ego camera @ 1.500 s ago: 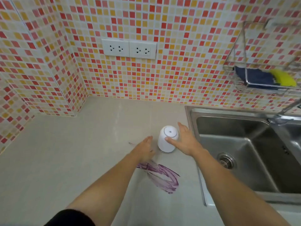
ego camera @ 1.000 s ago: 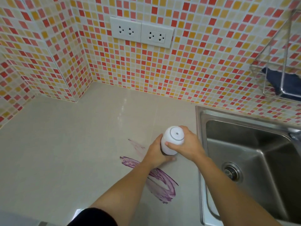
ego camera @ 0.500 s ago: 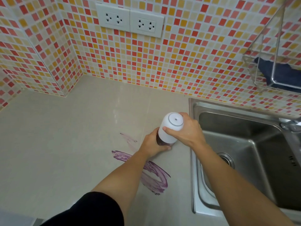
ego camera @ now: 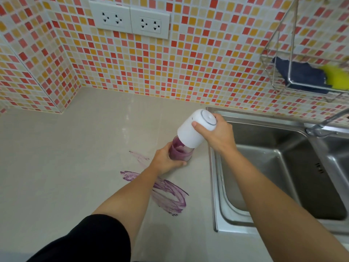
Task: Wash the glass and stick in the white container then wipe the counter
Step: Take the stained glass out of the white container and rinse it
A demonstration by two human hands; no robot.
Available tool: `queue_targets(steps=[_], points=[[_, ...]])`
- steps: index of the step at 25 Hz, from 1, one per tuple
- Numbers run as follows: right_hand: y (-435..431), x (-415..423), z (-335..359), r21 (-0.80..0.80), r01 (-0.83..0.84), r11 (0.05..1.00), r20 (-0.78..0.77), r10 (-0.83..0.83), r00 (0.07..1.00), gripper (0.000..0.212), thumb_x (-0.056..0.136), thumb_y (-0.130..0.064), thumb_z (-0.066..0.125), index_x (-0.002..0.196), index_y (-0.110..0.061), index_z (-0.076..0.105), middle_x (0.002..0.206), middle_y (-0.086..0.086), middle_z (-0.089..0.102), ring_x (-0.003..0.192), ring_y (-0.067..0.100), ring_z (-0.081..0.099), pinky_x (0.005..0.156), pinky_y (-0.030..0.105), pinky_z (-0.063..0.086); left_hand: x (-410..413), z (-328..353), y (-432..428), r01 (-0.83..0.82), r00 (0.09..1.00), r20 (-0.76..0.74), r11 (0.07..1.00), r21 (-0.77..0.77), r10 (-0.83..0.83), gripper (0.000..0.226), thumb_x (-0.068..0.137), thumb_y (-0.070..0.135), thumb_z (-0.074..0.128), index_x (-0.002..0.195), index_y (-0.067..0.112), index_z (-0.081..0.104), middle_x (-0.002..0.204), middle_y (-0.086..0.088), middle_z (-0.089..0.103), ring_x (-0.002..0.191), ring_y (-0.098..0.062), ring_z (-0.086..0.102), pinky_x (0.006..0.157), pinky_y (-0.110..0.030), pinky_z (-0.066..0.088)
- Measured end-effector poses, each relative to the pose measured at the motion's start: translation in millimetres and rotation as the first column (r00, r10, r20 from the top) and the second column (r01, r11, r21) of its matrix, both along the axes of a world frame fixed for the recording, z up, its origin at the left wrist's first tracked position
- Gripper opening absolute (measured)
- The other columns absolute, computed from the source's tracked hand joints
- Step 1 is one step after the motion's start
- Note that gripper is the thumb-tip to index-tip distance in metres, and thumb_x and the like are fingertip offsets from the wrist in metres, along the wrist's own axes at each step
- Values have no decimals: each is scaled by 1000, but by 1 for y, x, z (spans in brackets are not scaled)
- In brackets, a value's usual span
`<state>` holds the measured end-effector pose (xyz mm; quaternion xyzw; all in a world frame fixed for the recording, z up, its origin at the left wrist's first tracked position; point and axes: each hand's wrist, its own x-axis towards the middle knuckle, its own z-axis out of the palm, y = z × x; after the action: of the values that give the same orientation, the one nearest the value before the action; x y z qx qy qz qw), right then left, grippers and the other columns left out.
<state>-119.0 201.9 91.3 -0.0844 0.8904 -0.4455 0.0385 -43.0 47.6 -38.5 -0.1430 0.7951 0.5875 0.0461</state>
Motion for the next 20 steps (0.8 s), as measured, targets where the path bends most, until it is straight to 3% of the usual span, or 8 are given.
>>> queue_targets(steps=[3,6,8,10,12,14,17,20], points=[[19,-3,-9,-354,125,927,204,-54,978,66,68,-57,67,121,-20,52,113,1,61,102,19,60,83,34,50,3,5,-9,-23,1000,-19,1000,-5,23,88,58,29,89,134,22,45,117,5,61,109,-15,58,91,-25,50],[28,2,-31,-748,256,612,408,121,905,62,70,-44,65,124,-19,47,123,8,59,107,17,60,90,30,52,5,10,-22,-82,996,-31,996,-21,81,85,56,30,90,130,22,49,115,3,63,106,-15,60,91,-25,51],[26,13,-47,-812,349,467,478,192,857,69,57,-50,76,116,-24,50,113,1,64,103,12,60,85,24,52,5,15,-31,-122,992,-45,992,-14,121,81,55,30,91,126,23,52,113,2,65,104,-17,61,92,-31,52],[21,23,-68,-784,437,441,558,193,807,97,29,-64,83,113,-27,52,105,-5,64,94,10,59,81,23,47,3,19,-39,-142,988,-58,990,0,142,81,53,31,91,124,24,53,112,1,65,104,-18,61,93,-35,53],[16,33,-87,-770,491,408,604,214,768,107,20,-65,84,115,-25,53,105,-4,62,88,10,55,76,22,42,2,25,-43,-163,985,-65,987,4,163,81,53,31,91,124,25,52,113,2,65,105,-18,61,93,-35,53],[13,39,-99,-788,494,368,599,273,753,98,25,-51,89,112,-22,54,107,-1,63,94,12,59,77,22,46,2,28,-47,-190,979,-75,982,5,190,78,54,29,91,122,25,53,112,2,65,106,-19,61,92,-33,53],[8,40,-108,-809,438,391,567,328,755,84,37,-27,89,112,-12,55,110,5,64,97,15,63,72,22,53,4,31,-52,-211,973,-93,977,-11,209,72,55,27,91,117,29,53,110,3,66,105,-18,62,91,-31,53],[6,33,-116,-778,354,519,533,247,810,71,51,-17,80,116,-12,52,116,9,61,102,20,62,77,27,53,7,34,-56,-223,970,-101,975,-14,221,69,57,25,90,115,30,52,109,4,65,105,-17,61,89,-26,52]])
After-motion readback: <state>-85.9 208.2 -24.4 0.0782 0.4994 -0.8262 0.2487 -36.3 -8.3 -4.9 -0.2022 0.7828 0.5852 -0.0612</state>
